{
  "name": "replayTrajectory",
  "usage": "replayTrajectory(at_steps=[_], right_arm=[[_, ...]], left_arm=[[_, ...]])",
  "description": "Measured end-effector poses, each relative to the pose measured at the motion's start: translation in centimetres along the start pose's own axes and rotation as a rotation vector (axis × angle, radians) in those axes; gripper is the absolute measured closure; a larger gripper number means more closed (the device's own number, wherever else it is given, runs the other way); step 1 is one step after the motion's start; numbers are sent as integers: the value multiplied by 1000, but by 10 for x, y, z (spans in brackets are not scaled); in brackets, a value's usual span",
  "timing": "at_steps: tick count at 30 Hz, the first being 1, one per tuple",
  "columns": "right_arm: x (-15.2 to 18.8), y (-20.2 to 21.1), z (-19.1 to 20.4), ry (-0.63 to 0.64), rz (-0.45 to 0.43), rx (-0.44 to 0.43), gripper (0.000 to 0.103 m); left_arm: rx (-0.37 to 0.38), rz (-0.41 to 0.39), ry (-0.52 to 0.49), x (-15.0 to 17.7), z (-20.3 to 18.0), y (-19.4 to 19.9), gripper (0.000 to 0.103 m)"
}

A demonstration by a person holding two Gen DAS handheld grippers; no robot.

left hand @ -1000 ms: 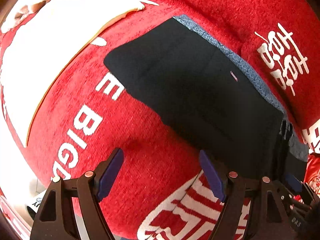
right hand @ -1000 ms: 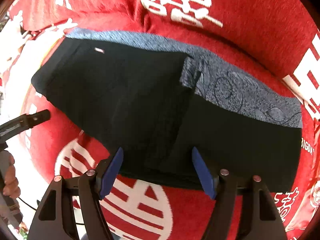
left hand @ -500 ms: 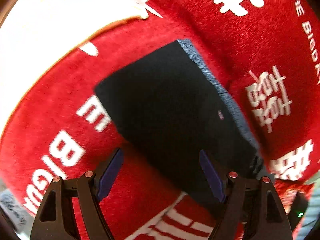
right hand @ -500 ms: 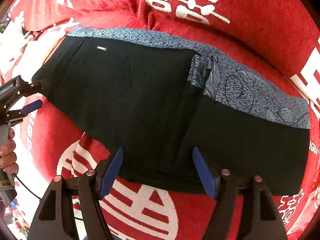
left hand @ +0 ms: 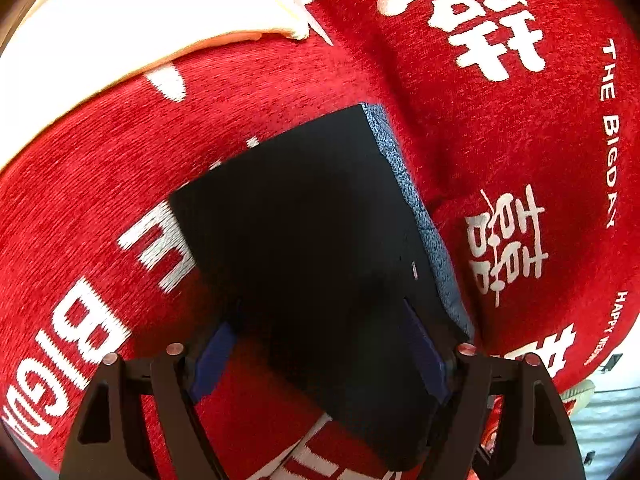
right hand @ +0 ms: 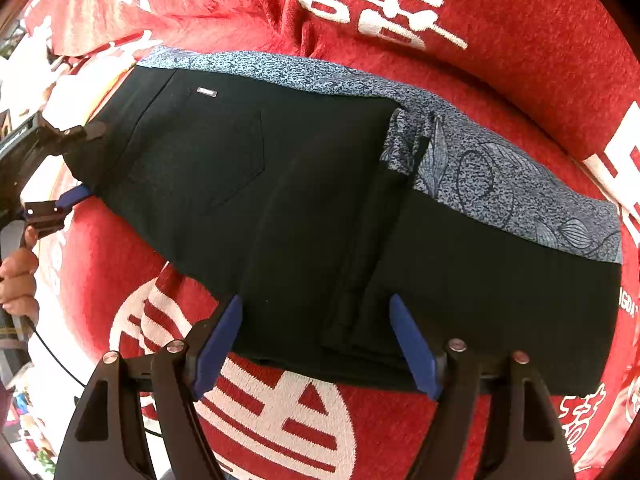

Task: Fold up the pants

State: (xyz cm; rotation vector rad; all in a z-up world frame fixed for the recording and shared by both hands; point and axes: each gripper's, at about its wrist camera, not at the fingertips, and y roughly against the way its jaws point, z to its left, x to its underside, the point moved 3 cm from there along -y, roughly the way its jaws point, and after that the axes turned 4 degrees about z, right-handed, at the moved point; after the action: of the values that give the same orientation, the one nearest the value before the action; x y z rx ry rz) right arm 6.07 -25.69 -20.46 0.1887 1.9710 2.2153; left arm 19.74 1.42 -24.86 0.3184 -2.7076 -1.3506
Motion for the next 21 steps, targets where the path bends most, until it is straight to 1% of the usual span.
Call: replayTrajectory(at_steps=[1, 3, 5, 8, 10, 12, 13, 15, 17, 18, 19, 21], right_arm=[[0, 0, 0, -1, 0, -1, 23], [1, 0, 0, -3, 1, -4, 23], [0, 0, 0, -2, 1, -5, 23], [1, 0, 0, -2, -2, -9, 23], [1, 1, 0, 0, -3, -10, 23], [2, 1, 0, 7, -1, -8, 23], [2, 1, 1, 12, 0, -7, 23], [1, 4, 2, 30, 8, -5, 23], [0, 10, 2, 35, 11, -15, 23], [0, 13, 1, 33, 10, -23, 23], [-2, 19, 0, 25, 4, -36, 23], [-6, 33, -2, 8, -24, -59, 23]], left_arm=[[8, -5, 2, -2, 0, -1, 12], [-10, -13, 3, -5, -2, -7, 8], [-30, -21, 2, -6, -8, -9, 8], [-40, -26, -11, -6, -14, -8, 8], [-85, -19, -23, -6, -16, -11, 9], [-153, -12, -21, -7, -15, -14, 22], [-205, -17, -25, -7, -15, -14, 35], [-256, -24, -46, -7, -17, -13, 61], [-292, -21, -69, -7, -18, -12, 66], [-312, -27, -97, -6, -22, -11, 69], [-340, -38, -143, -4, -29, -11, 69], [-422, -83, -304, 5, -52, -8, 72]])
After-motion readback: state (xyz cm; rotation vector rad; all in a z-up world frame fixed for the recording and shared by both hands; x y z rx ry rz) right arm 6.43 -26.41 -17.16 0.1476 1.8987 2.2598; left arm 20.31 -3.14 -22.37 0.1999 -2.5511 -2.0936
